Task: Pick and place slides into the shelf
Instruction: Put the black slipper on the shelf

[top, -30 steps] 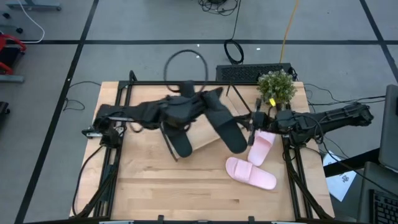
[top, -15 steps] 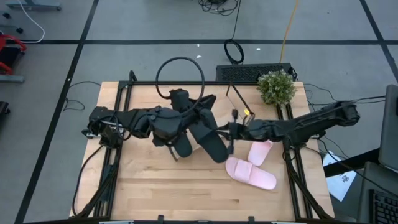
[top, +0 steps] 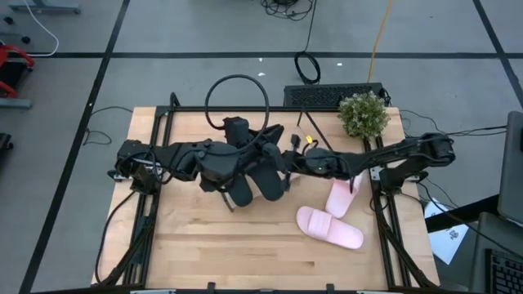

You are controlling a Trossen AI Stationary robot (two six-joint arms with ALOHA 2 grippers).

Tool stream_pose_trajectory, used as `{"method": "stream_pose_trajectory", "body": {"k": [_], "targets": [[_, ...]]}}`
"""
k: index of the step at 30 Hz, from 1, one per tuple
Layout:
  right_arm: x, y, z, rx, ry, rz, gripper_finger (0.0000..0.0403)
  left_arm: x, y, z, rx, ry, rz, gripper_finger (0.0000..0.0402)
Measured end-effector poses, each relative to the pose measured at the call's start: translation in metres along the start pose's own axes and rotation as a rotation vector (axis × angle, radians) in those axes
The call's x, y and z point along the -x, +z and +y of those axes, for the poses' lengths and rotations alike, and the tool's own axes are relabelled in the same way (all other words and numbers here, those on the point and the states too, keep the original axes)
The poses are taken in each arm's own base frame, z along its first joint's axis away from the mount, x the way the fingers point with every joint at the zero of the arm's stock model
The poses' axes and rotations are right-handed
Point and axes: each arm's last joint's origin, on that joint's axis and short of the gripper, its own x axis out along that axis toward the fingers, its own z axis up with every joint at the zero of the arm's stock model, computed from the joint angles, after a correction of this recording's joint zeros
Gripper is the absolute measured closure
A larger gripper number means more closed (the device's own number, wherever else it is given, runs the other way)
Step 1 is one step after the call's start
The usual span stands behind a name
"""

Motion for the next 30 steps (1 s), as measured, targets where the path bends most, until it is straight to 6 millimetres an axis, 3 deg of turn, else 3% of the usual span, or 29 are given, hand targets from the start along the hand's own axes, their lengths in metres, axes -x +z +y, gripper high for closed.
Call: {"method": "stream_pose_trajectory", "body": {"k": [8, 20, 30], "targets": [[-0.019, -0.019, -0.008, 0.009, -0.008, 0.072, 0.0403, 0.000, -0.001, 0.001, -0.017, 0.008, 0.007, 0.0355], [-0.024, -0.024, -0.030, -0.011, 0.011, 0.103, 0.0403, -0.007, 0.002, 0.005, -0.021, 0.025, -0.010, 0.0355], [-0.035, 0.005, -0.022, 0.066, 0.043, 0.076, 0.0403, -0.010, 0.004, 0.006, -0.021, 0.033, -0.016, 0.0355]]}}
